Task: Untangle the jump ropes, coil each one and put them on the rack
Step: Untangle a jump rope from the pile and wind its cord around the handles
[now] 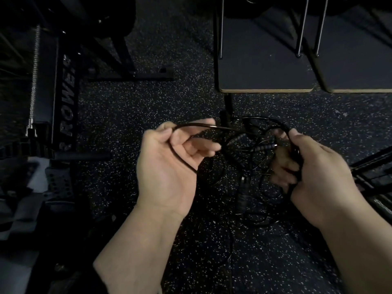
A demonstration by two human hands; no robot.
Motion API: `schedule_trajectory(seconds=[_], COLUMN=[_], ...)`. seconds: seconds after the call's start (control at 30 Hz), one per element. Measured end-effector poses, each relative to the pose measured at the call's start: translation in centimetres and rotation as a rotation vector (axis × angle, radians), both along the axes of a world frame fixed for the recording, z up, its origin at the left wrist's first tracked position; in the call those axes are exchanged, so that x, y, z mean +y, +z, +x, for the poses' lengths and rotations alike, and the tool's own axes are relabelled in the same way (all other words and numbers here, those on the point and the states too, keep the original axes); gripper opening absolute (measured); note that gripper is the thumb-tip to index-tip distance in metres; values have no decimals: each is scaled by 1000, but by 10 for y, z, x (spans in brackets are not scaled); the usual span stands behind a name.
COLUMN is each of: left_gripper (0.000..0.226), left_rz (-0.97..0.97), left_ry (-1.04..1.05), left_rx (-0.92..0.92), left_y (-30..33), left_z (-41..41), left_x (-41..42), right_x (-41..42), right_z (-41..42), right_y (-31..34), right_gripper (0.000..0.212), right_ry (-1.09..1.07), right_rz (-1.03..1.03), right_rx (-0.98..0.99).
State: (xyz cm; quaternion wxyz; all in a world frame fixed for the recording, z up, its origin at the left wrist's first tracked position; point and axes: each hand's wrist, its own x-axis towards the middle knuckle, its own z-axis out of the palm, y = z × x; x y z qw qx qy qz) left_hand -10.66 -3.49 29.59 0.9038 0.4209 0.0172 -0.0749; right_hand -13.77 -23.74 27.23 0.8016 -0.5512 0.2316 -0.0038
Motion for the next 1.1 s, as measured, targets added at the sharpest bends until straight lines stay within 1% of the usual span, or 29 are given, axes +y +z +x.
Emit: schedule_trajectory(seconds=[0.13,0.2,0.27,0.33,0.37,0.4,0.43,0.47,0.5,0.53,0.57,0.6,0.67,0.73,0.8,0.87,0.93,1.0,1.1], left_gripper=[42,43,45,49,51,53,54,52,44,34,27,24,29,37,41,52,55,52,53], left_rz=[-69,-79,-36,-22,-14,43,201,472,761,977,1093,1135,1150,1183,1154,1037,845,624,375], left_ry=[115,178,206,157,84,-13,-115,-220,-337,-463,-573,-653,-749,-740,-656,-548,-479,-479,-457], left_rx=[112,191,240,247,235,214,184,145,93,58,60,91,137,106,102,113,134,216,336], left_y=[3,2,0,-3,-3,-2,-4,-7,-11,-14,-18,-21,-24,-27,-29,-34,-36,-32,-29], left_z=[3,5,6,7,7,7,8,7,7,5,3,2,-1,-2,0,2,2,1,1], left_x=[7,8,9,12,13,14,15,15,15,14,12,11,6,2,-2,-6,-12,-21,-32], right_x=[-3,-3,-5,-7,-8,-8,-8,-8,-8,-8,-8,-7,-4,-2,0,3,6,11,23], right_z=[1,2,2,4,4,5,5,4,2,1,0,-1,-1,-1,-3,-4,-5,-7,-11], right_y=[-2,-1,-1,-1,-1,1,2,3,4,4,3,3,4,6,7,7,5,4,4], right_gripper=[31,29,25,21,19,17,17,16,17,18,20,23,26,29,29,30,35,41,44], right_ry=[-50,-100,-149,-203,-223,-230,-222,-198,-163,-125,-94,-76,-70,-45,13,60,90,134,250], right_rz=[72,51,34,39,35,27,23,22,12,-5,-16,-8,22,10,8,18,28,-1,-170], right_rx=[24,29,42,55,59,58,46,30,17,3,-15,-34,-56,-66,-83,-96,-103,-91,-65])
